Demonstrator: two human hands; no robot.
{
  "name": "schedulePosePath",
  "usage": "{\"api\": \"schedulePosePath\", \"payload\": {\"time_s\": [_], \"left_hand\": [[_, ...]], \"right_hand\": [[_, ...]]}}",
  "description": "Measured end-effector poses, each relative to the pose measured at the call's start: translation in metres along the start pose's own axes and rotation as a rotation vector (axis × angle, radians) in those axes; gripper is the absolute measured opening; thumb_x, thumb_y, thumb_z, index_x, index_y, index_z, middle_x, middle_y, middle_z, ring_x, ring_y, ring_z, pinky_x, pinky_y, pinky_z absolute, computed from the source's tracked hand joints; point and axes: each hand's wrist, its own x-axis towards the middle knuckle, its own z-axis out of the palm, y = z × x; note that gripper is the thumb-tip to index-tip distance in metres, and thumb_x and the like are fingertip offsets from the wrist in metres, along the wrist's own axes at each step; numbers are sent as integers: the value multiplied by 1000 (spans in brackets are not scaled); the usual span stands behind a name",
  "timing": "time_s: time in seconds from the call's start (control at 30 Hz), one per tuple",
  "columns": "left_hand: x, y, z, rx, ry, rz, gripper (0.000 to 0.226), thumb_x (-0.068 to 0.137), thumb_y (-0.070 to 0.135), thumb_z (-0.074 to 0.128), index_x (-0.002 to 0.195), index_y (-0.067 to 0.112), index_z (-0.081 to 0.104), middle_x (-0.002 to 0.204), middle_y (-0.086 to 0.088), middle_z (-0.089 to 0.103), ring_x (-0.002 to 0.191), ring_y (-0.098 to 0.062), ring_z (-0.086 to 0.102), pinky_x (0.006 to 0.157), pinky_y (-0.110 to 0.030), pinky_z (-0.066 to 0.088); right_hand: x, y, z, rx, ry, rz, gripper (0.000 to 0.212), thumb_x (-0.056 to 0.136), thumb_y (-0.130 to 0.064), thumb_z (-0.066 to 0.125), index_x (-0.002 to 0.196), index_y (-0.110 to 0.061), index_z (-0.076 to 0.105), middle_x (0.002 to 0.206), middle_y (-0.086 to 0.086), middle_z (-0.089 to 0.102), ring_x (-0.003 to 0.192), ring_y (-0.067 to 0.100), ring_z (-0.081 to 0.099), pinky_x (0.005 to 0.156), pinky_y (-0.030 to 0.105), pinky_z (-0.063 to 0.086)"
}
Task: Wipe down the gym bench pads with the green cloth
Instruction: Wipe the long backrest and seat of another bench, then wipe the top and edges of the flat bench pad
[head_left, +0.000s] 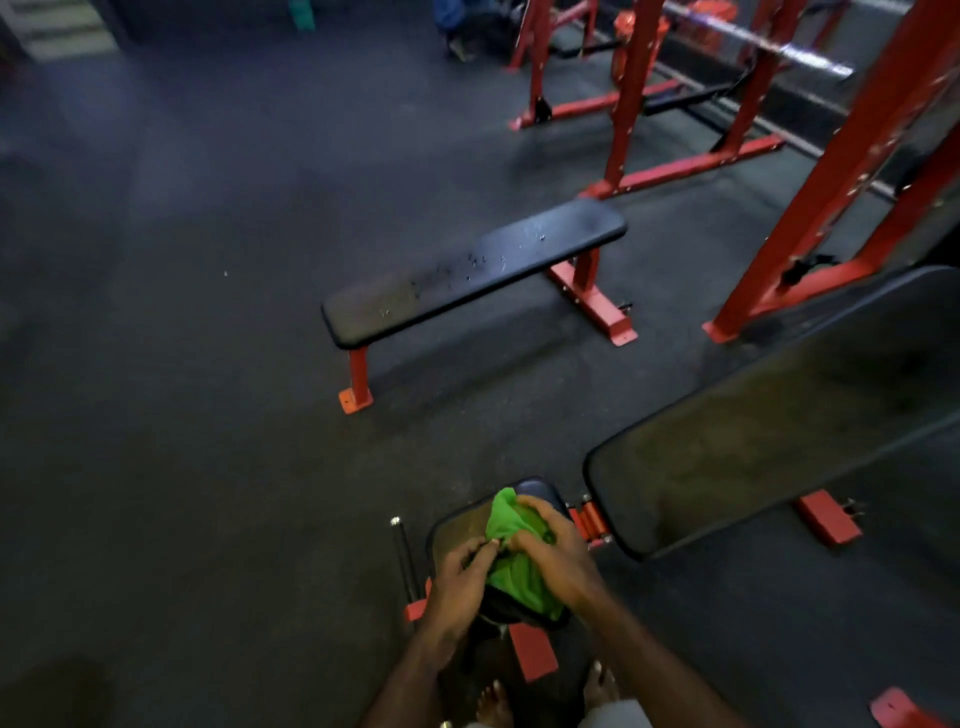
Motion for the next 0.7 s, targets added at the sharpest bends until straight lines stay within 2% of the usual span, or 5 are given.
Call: {"api": "schedulePosePath", "payload": {"time_s": [0.07, 0.17, 0.3, 0.43, 0.7], "left_hand": [[-15, 21, 3, -16, -80, -34, 24, 102, 13, 57, 90, 13, 78, 82, 5, 79, 83, -7, 72, 69, -13, 50], [-33, 45, 7, -54, -131, -23, 25, 102, 16, 58, 92, 12, 81, 96, -8, 80, 88, -10, 75, 82, -21, 55], [-52, 66, 19, -143, -138, 73, 24, 100, 4, 58, 91, 8, 80, 100, -18, 78, 92, -24, 73, 85, -30, 56], [-76, 76, 35, -287, -77, 88, 18, 98, 5, 62, 97, 3, 80, 99, -23, 77, 89, -30, 76, 93, -43, 54], [-100, 72, 40, -536, -21, 2, 30, 99, 15, 60, 125, 2, 67, 117, -27, 72, 114, -46, 67, 110, -66, 43]], "right_hand": [[-17, -18, -14, 74, 33, -26, 90, 63, -60, 64, 147, -32, 51, 144, -3, 59, 133, 14, 55, 113, 30, 41], [-34, -38, -37, 101, 43, -75, 67, 68, -53, 64, 133, -36, 59, 132, -8, 63, 123, 11, 58, 98, 12, 40], [-38, -50, -54, 62, 49, -160, 54, 64, -58, 67, 113, -35, 71, 107, -8, 75, 107, 15, 69, 92, 33, 55], [-51, -58, -67, 116, 126, -227, 36, 73, -48, 77, 107, -36, 73, 99, -16, 76, 93, -2, 68, 87, 24, 54], [-60, -34, -67, 356, 221, -166, 25, 83, -43, 80, 97, -22, 78, 95, -6, 78, 93, 7, 71, 80, 21, 52]]}}
